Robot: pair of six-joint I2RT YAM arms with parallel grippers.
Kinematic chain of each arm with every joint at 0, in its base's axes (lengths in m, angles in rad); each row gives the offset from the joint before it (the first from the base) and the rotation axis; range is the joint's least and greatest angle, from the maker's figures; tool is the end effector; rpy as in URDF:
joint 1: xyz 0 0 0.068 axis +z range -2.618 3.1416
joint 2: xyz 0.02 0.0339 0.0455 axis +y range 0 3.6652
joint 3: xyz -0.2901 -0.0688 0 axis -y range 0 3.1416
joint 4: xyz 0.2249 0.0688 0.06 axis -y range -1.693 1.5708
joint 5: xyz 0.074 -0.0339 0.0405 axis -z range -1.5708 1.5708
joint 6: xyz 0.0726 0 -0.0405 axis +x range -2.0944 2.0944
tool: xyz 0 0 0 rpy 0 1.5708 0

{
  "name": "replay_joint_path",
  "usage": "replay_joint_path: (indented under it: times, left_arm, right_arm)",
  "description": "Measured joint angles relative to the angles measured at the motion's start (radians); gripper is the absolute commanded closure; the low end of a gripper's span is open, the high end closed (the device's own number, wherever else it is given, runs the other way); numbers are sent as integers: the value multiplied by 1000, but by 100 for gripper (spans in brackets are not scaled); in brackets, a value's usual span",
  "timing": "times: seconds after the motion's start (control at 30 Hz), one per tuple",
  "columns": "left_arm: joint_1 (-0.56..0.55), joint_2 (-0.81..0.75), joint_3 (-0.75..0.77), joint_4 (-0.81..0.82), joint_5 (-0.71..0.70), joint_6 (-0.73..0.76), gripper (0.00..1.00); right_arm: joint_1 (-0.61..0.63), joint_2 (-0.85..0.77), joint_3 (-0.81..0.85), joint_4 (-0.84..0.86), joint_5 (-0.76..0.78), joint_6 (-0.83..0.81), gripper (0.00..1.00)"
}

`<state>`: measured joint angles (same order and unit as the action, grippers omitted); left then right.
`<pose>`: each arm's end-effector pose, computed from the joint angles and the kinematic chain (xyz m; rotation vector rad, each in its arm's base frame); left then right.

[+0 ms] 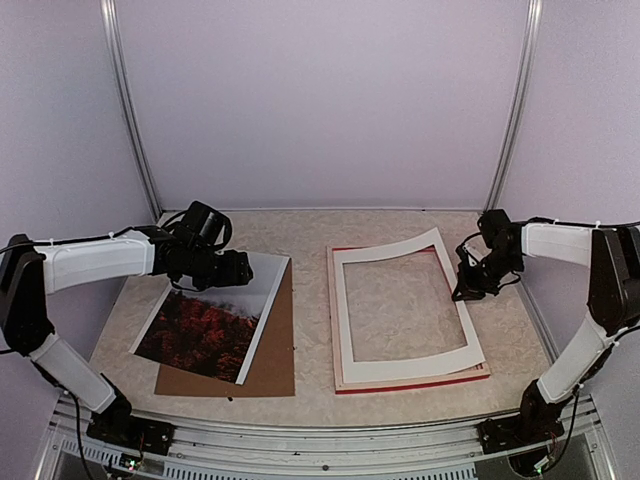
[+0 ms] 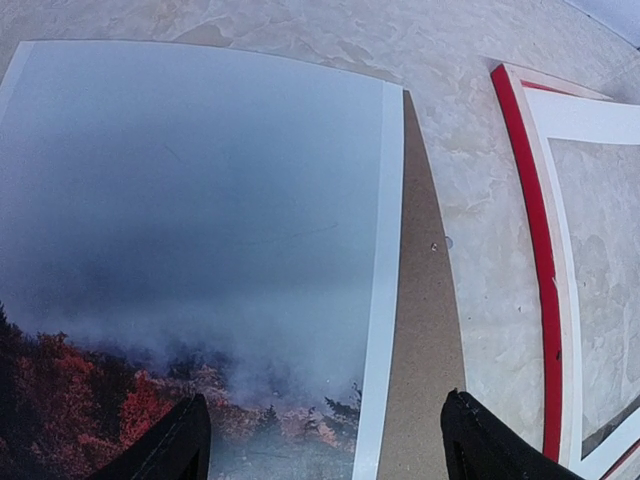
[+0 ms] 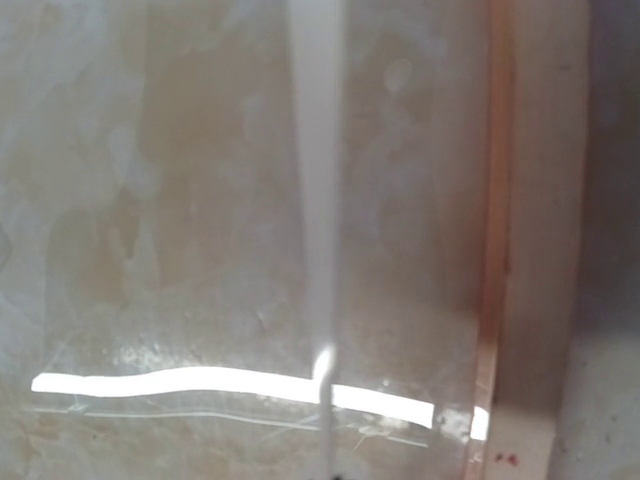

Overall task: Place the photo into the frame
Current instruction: Place the mat board on the glass panel.

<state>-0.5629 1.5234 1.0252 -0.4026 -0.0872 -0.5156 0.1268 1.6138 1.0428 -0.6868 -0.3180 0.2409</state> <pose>0.2768 -0.1672 0.2338 0.0212 2.5010 -0.3534 0.2929 0.0602 0.1962 0.0904 2.8451 0.5307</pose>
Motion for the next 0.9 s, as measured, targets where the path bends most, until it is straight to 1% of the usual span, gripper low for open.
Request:
replay_joint_path:
  times: [0.47, 0.5, 0.6, 0.9]
  left_arm:
    - [-1, 12, 14, -8, 0, 0, 21]
    - [-1, 13, 14, -9, -1, 0, 21]
    - [-1, 15, 14, -10, -1, 0, 21]
    - [-2, 16, 14, -10, -1, 0, 21]
  right_arm:
    - [0, -11, -31, 35, -21, 29, 100]
    - [0, -11, -31, 36, -21, 31, 99]
    - [0, -11, -32, 39, -21, 35, 94]
    - [0, -11, -34, 42, -6, 40, 65]
